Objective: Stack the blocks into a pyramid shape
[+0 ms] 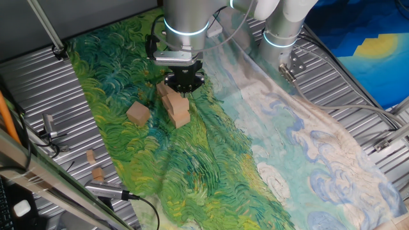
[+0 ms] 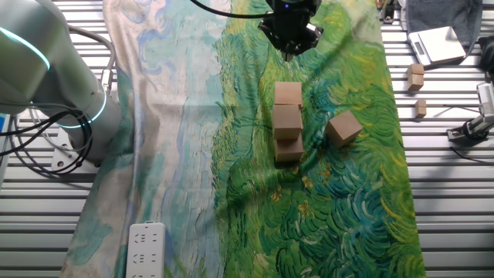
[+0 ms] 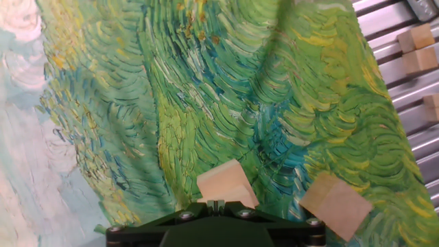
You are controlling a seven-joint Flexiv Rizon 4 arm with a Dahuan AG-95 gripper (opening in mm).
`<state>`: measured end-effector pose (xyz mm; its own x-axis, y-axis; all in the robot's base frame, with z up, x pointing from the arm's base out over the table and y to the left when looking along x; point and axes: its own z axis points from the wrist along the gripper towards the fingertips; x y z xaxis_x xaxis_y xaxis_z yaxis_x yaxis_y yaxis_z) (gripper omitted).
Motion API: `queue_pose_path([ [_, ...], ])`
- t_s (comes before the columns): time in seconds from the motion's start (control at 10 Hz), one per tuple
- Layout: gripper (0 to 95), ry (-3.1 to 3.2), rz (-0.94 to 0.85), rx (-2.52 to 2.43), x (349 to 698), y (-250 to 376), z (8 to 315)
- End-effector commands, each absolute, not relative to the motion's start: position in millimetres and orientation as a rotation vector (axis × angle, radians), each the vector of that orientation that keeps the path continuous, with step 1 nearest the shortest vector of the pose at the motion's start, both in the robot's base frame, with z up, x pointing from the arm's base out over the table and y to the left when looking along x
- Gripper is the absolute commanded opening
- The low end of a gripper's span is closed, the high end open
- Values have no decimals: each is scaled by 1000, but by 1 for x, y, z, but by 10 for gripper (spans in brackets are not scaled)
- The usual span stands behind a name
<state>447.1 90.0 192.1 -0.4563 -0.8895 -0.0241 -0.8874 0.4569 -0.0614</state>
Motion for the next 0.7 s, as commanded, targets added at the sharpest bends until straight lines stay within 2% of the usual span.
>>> queue_pose_path([
  [0.1, 0, 2650, -51, -1594, 447, 90, 192],
  [0.7, 0, 2648, -25, -1614, 447, 90, 192],
])
